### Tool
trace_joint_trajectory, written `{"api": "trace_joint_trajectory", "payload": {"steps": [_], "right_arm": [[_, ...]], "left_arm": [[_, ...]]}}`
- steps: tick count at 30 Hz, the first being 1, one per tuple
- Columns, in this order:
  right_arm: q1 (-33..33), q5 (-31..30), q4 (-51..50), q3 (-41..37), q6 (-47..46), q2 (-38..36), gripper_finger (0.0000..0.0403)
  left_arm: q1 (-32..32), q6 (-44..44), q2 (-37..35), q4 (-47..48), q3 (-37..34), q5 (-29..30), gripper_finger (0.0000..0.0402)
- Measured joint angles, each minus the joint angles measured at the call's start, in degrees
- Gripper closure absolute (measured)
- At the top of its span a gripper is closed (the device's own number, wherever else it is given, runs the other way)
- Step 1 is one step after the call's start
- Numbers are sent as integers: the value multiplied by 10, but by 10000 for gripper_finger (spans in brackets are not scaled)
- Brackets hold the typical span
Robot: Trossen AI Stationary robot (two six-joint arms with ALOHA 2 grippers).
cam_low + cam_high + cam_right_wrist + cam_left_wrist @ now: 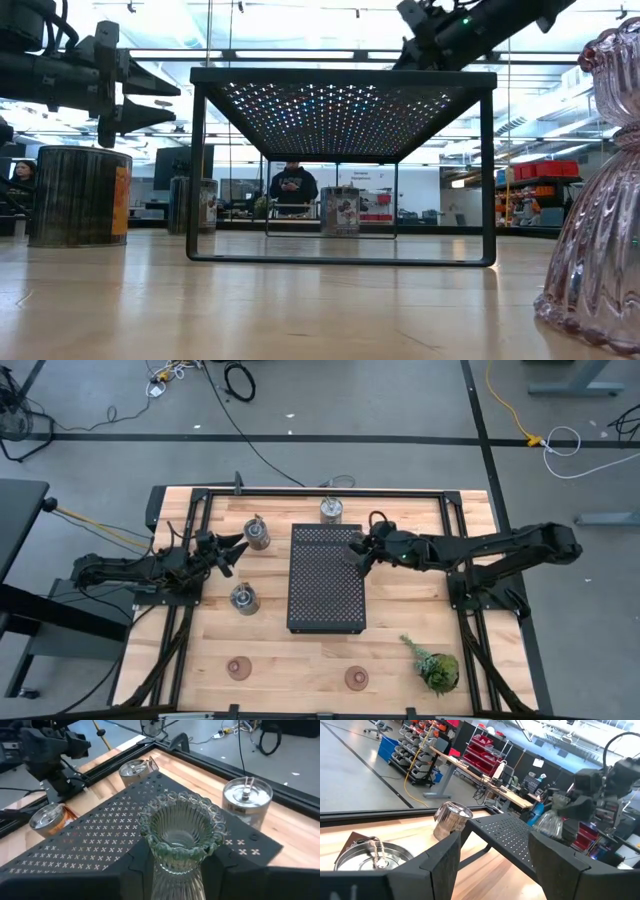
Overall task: Pick & Place candle stick holders
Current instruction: Put the green glass candle holder on the shelf
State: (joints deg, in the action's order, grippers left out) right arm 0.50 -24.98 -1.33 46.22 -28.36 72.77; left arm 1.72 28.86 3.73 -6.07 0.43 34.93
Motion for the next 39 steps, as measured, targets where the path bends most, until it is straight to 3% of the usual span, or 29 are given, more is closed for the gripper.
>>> {"api": "trace_joint_trajectory", "payload": {"steps": [6,13,22,39], "right_arm": [[-6,3,44,1,3,24,296],[3,-26,26,40,72,51,296],[13,-9,-3,64,95,93,296],[22,3,-8,64,113,92,266]], "left_arm": [[0,5,0,0,0,0,165],[0,6,0,-1,0,0,165],[0,7,0,-1,0,0,165],[0,5,0,-1,0,0,165]]}}
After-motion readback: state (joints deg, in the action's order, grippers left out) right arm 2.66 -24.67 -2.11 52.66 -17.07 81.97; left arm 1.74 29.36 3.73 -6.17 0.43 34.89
